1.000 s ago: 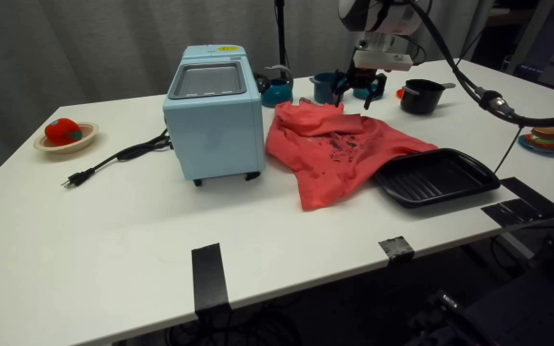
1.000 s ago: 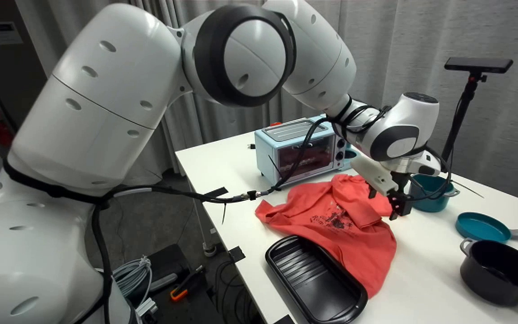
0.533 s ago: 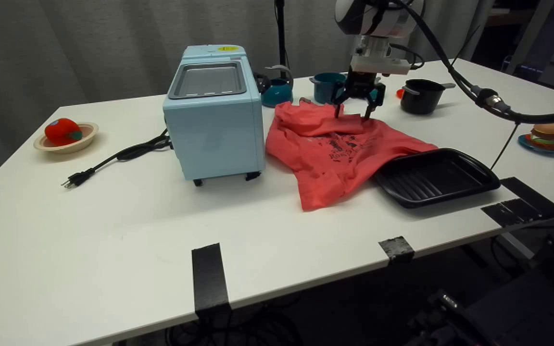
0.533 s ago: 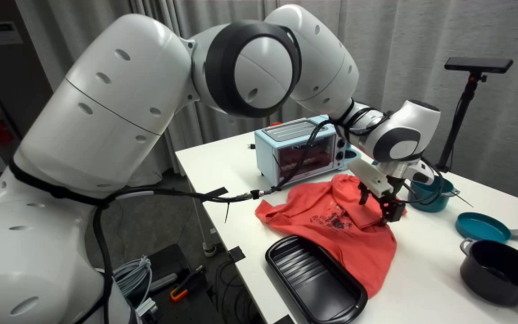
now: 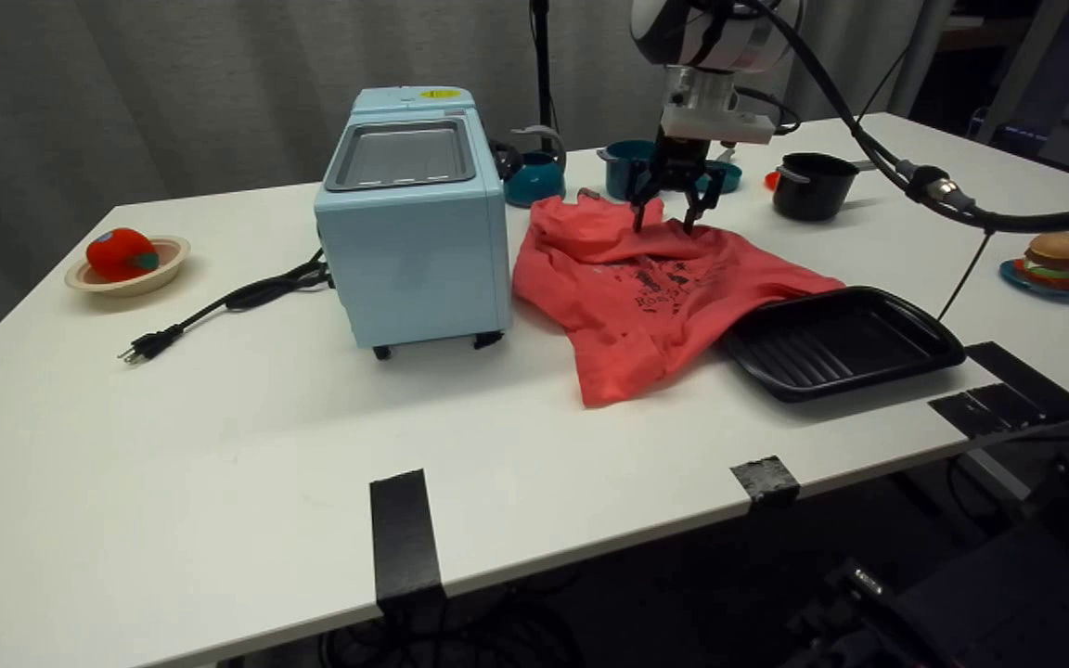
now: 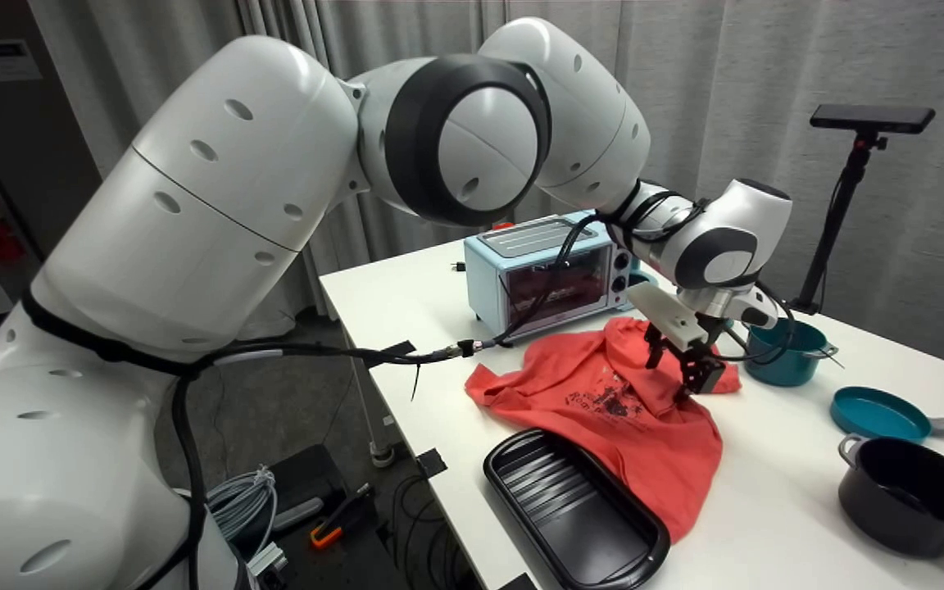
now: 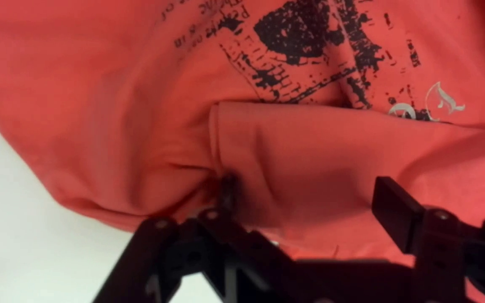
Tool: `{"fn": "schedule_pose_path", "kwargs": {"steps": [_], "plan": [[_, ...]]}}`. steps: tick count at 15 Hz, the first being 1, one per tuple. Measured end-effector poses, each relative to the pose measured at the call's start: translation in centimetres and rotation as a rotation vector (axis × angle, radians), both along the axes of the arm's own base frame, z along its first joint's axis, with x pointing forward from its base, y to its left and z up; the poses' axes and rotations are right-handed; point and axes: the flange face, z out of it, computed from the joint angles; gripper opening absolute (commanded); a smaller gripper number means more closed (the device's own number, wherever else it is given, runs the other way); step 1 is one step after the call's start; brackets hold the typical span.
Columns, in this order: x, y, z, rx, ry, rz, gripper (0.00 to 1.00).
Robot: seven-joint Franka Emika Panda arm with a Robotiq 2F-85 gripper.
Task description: Unfold the sweatshirt on the table
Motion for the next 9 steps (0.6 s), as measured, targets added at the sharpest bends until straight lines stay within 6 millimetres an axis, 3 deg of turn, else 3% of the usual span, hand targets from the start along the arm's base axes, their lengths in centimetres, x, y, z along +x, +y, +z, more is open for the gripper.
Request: {"fn": "schedule_pose_path", "kwargs": {"steps": [6, 9], "plan": [[0.3, 1.3, -1.0, 0.013, 0.005, 0.016, 0.05], [0.6, 1.4, -0.9, 0.015, 0.000, 0.018, 0.00]]}}
